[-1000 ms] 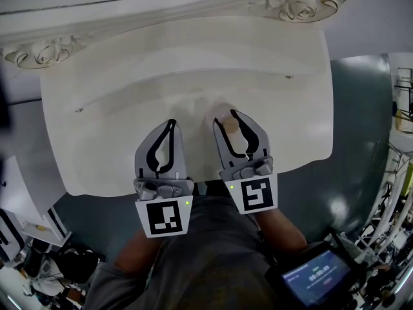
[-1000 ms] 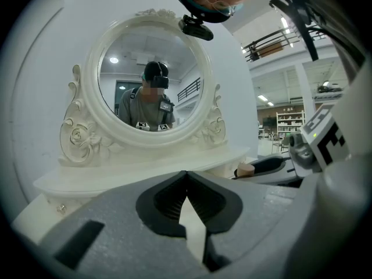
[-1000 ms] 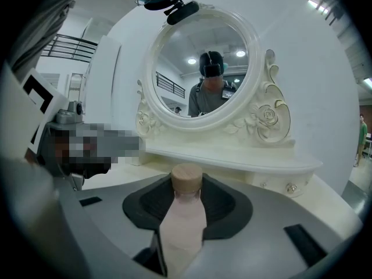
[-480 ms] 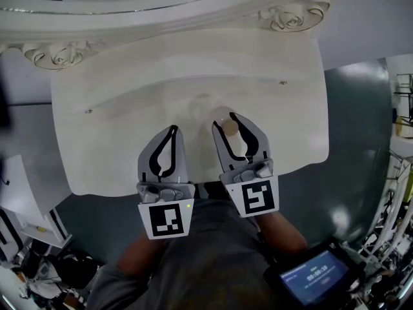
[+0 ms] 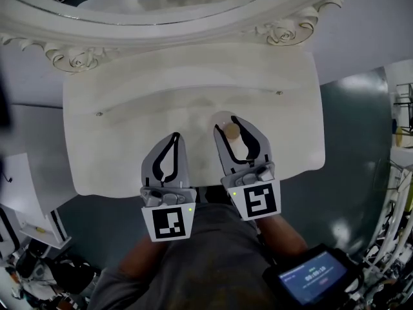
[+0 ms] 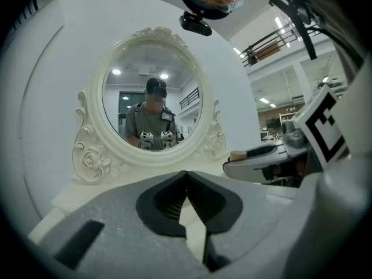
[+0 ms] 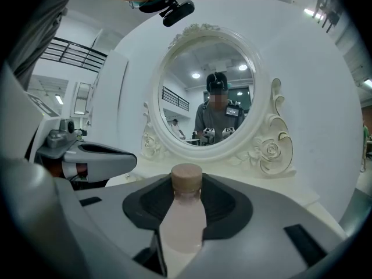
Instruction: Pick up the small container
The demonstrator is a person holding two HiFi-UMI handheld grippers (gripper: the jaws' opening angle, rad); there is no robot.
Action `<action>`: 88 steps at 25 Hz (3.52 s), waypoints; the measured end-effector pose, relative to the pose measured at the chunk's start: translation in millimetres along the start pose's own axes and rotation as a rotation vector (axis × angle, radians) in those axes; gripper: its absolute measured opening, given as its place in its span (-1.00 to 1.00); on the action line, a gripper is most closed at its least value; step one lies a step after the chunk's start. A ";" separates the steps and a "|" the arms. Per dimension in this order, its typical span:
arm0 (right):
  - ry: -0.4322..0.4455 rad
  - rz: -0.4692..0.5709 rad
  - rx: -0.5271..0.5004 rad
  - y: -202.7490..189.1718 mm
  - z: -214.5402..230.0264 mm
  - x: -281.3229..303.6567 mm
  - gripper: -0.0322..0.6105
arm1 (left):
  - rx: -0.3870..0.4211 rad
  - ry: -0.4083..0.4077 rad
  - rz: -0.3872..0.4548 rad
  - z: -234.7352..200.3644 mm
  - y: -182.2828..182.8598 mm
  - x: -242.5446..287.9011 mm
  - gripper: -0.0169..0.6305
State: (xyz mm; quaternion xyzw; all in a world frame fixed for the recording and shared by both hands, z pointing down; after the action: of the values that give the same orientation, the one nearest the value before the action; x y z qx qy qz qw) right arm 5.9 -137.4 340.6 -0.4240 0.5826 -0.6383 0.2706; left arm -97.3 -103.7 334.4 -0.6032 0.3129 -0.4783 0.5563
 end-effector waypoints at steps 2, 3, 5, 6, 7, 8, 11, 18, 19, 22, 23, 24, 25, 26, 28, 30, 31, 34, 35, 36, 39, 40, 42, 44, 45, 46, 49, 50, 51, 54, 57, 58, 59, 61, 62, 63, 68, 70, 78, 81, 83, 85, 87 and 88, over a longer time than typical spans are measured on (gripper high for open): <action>0.005 0.012 -0.006 6.5 -2.0 -1.5 -0.47 | 0.008 0.003 0.009 -0.5 4.3 -2.3 -0.91; 0.007 0.018 -0.009 9.7 -2.9 -2.4 -0.47 | 0.007 0.006 0.018 -0.9 6.8 -3.3 -0.91; 0.010 0.028 -0.016 16.1 -4.6 -4.4 -0.47 | 0.002 0.014 0.033 -1.3 11.3 -5.9 -0.91; 0.011 0.033 -0.019 19.4 -5.4 -5.7 -0.47 | -0.001 0.018 0.038 -1.3 13.2 -7.7 -0.91; 0.012 0.036 -0.021 22.6 -5.9 -7.2 -0.47 | -0.002 0.021 0.042 -1.2 14.9 -9.6 -0.91; 0.012 0.038 -0.022 25.8 -6.1 -8.9 -0.47 | 0.000 0.023 0.044 -0.9 16.6 -11.5 -0.91; 0.013 0.049 -0.019 35.5 -6.4 -14.0 -0.47 | 0.005 0.031 0.057 -0.8 22.3 -16.8 -0.91; 0.015 0.092 -0.027 57.7 -10.9 -26.4 -0.47 | 0.011 0.045 0.101 0.7 37.4 -29.4 -0.91; 0.014 0.096 -0.029 61.0 -11.1 -28.3 -0.47 | 0.011 0.047 0.107 1.2 39.6 -31.3 -0.91; 0.014 0.113 -0.031 70.9 -12.2 -33.9 -0.47 | 0.023 0.054 0.112 1.4 44.6 -36.7 -0.91; 0.015 0.120 -0.032 74.5 -12.2 -35.7 -0.47 | 0.025 0.060 0.118 1.0 47.4 -37.9 -0.91; 0.017 0.127 -0.033 78.1 -12.1 -37.4 -0.47 | 0.026 0.067 0.127 0.3 50.8 -38.9 -0.91; 0.018 0.134 -0.036 81.8 -11.7 -38.9 -0.47 | 0.029 0.075 0.136 -0.5 54.5 -39.5 -0.91; 0.016 0.139 -0.038 85.3 -10.9 -40.2 -0.47 | 0.034 0.082 0.144 -1.3 58.1 -40.0 -0.91; 0.009 0.142 -0.039 91.5 -8.6 -43.0 -0.47 | 0.042 0.094 0.155 -1.8 64.2 -41.0 -0.91; 0.019 0.155 -0.041 95.2 -8.1 -46.7 -0.47 | 0.046 0.104 0.165 -0.8 68.9 -42.2 -0.91; 0.026 0.162 -0.045 96.7 -8.1 -48.3 -0.47 | 0.046 0.109 0.173 -0.2 71.3 -42.9 -0.91; 0.031 0.173 -0.055 101.7 -7.5 -52.4 -0.47 | 0.022 0.126 0.200 0.5 77.5 -46.4 -0.91; 0.030 0.175 -0.056 103.3 -6.9 -53.6 -0.47 | 0.023 0.129 0.204 0.5 79.5 -47.4 -0.91; 0.029 0.179 -0.055 105.0 -5.8 -54.7 -0.47 | 0.031 0.131 0.207 0.5 81.9 -48.0 -0.91; 0.023 0.187 -0.056 109.7 -1.6 -57.6 -0.47 | 0.042 0.138 0.226 0.7 89.9 -48.0 -0.91; 0.022 0.190 -0.057 111.1 -0.6 -58.2 -0.47 | 0.042 0.140 0.233 0.8 92.2 -47.9 -0.91; 0.024 0.196 -0.058 113.6 -0.2 -58.6 -0.47 | 0.044 0.144 0.243 0.8 95.7 -47.7 -0.91; 0.029 0.201 -0.058 115.4 -0.8 -58.1 -0.47 | 0.044 0.147 0.244 0.2 97.2 -46.8 -0.91; 0.032 0.202 -0.058 116.1 -1.2 -57.9 -0.47 | 0.044 0.149 0.244 -0.3 97.7 -46.3 -0.91; 0.034 0.203 -0.059 116.6 -1.5 -57.8 -0.47 | 0.045 0.151 0.246 -0.8 98.5 -45.9 -0.91; 0.034 0.208 -0.058 117.6 -1.7 -58.6 -0.47 | 0.052 0.152 0.257 -1.7 101.3 -45.9 -0.91; 0.033 0.207 -0.059 117.6 -1.6 -58.9 -0.47 | 0.055 0.151 0.257 -1.8 101.8 -46.2 -0.91; 0.032 0.205 -0.059 117.4 -1.6 -59.1 -0.47 | 0.059 0.152 0.257 -2.2 102.2 -46.6 -0.91; 0.032 0.205 -0.060 117.3 -1.7 -59.5 -0.47 | 0.054 0.159 0.265 -4.0 104.4 -47.4 -0.91; 0.032 0.215 -0.060 119.3 -1.8 -60.0 -0.47 | 0.054 0.157 0.273 -3.0 106.7 -47.4 -0.91; 0.028 0.214 -0.060 120.6 -1.6 -60.2 -0.47 | 0.055 0.155 0.272 -2.3 107.1 -47.5 -0.91; 0.023 0.213 -0.060 122.0 -1.3 -60.3 -0.47 | 0.055 0.153 0.271 -1.6 107.4 -47.7 -0.91; 0.019 0.210 -0.061 123.3 -1.1 -60.7 -0.47 | 0.056 0.149 0.269 -0.6 108.2 -48.1 -0.91; 0.021 0.209 -0.061 122.9 -1.1 -61.1 -0.47 | 0.056 0.148 0.269 -0.2 108.5 -48.4 -0.91; 0.021 0.209 -0.060 122.6 -1.0 -61.4 -0.47 | 0.056 0.149 0.270 0.0 108.7 -48.6 -0.91; 0.023 0.211 -0.061 122.8 0.0 -62.1 -0.47 | 0.067 0.144 0.264 1.2 109.0 -47.5 -0.91; 0.030 0.213 -0.059 122.0 -0.6 -62.2 -0.47 | 0.063 0.142 0.263 1.8 108.8 -47.0 -0.91; 0.041 0.213 -0.050 120.5 -2.3 -61.8 -0.47 | 0.058 0.138 0.268 1.2 109.5 -46.6 -0.91; 0.041 0.211 -0.055 120.3 -3.3 -60.8 -0.47 | 0.062 0.137 0.268 0.3 109.4 -46.4 -0.91; 0.043 0.213 -0.053 119.9 -4.4 -60.2 -0.47 | 0.065 0.136 0.265 -0.3 108.6 -46.2 -0.91; 0.040 0.215 -0.053 120.8 -4.8 -59.9 -0.47 | 0.064 0.134 0.266 -0.4 108.5 -45.9 -0.91; 0.030 0.212 -0.057 123.0 -4.1 -58.8 -0.47 | 0.062 0.134 0.266 -0.6 108.0 -45.5 -0.91; 0.029 0.211 -0.058 122.7 -4.3 -58.4 -0.47 | 0.064 0.133 0.264 -0.9 107.3 -45.3 -0.91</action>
State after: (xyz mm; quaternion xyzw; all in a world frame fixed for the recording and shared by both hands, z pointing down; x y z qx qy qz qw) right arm 12.8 -107.6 208.1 -0.3585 0.6461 -0.5954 0.3155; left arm -97.2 -82.7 219.8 -0.5058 0.4105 -0.4494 0.6113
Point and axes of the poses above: the fingertips, and each gripper's own axes: x forward along the fingers, z to its right, y out of its top, the point moved 2 cm from there along -x, backward along the fingers, and after that the axes turned 6 degrees about -y, right-handed, at the moved point
